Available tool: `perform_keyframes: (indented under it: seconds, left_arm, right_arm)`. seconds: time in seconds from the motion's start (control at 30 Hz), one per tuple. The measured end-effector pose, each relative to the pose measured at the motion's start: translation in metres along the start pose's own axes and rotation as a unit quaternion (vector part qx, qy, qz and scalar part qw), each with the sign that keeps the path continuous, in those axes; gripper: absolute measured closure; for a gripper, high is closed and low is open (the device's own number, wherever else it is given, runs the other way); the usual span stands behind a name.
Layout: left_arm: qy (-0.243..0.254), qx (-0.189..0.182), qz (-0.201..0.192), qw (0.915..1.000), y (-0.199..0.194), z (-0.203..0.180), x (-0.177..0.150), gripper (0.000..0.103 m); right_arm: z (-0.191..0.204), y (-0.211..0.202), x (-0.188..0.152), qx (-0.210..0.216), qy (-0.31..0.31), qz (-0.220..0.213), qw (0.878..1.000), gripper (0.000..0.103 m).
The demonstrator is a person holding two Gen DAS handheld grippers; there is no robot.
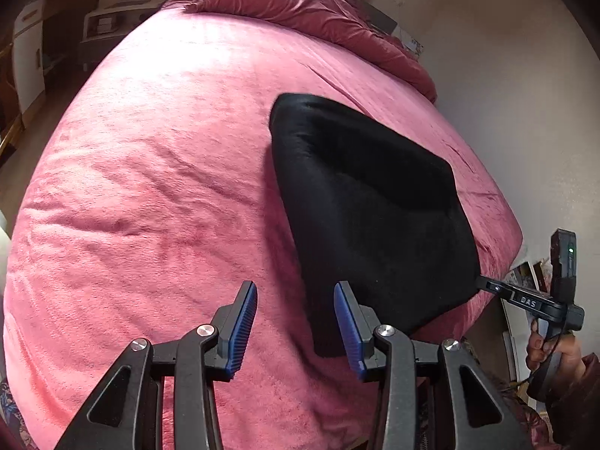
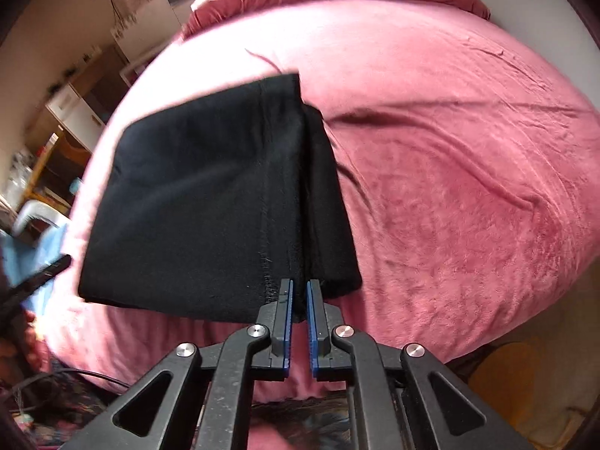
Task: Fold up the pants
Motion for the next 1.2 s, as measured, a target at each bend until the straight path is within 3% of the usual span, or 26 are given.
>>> perform_keyframes:
  seconds: [0.13,0.3,0.37,0.47,0.5,0.53,0.7,0.97,1.2]
  left_arm:
    - [0.035,0.009,0.025,0.999,0.021,-0.013,-0.012,0.059]
    - [0.021,0.029,0.042,0.9985,0.026,0.001,-0.013,0.059]
    - [0.001,0.016,0.027,0.9995,0.02,0.003,-0.007,0.059]
    - [-0.04,-0.01,-0.001,0.9992,0.01,0.008,0.011,0.055]
    - [-0.049,-0.015,-0.006,0.9987,0.01,0.009,0.016,0.05]
    - [-0.058,-0.022,-0.01,0.998,0.011,0.01,0.021,0.049]
    - [-0.067,-0.031,0.007,0.9972,0.038,0.007,0.038,0.048]
    - [-0.05,-0.04,0.019,0.9978,0.077,-0.008,0.049,0.048]
    - [-0.072,-0.055,0.035,0.9952,0.1,-0.009,0.05,0.043]
  right_arm:
    - [0.0,0.017,-0.005,-0.014,-0.001,0.009,1.0,0.096]
    - [-0.001,0.011,-0.006,0.005,0.008,0.015,1.0,0.094]
    - [-0.004,0.007,-0.002,0.019,0.018,0.016,1.0,0.089]
    - [-0.012,-0.006,0.007,0.032,0.034,0.004,0.999,0.067]
    - [-0.015,-0.009,0.011,0.034,0.04,-0.003,0.999,0.052]
    - [-0.019,-0.012,0.016,0.039,0.051,-0.013,0.998,0.043]
    - [-0.029,-0.005,0.042,0.072,0.1,-0.033,0.992,0.033]
    - [-0.022,0.046,0.066,0.077,0.082,0.012,0.994,0.031]
    - [-0.023,0.076,0.076,0.124,0.071,0.031,0.989,0.035]
Point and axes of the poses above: each gripper's, at about its wrist camera, not at the fingertips, and y roughly the way its jaws point, z to its left, x to its top, the point moved 4 cm from there along y, roughly the way its jaws point, and after that the axes turned 11 degrees about -z, right-handed, at the moved point
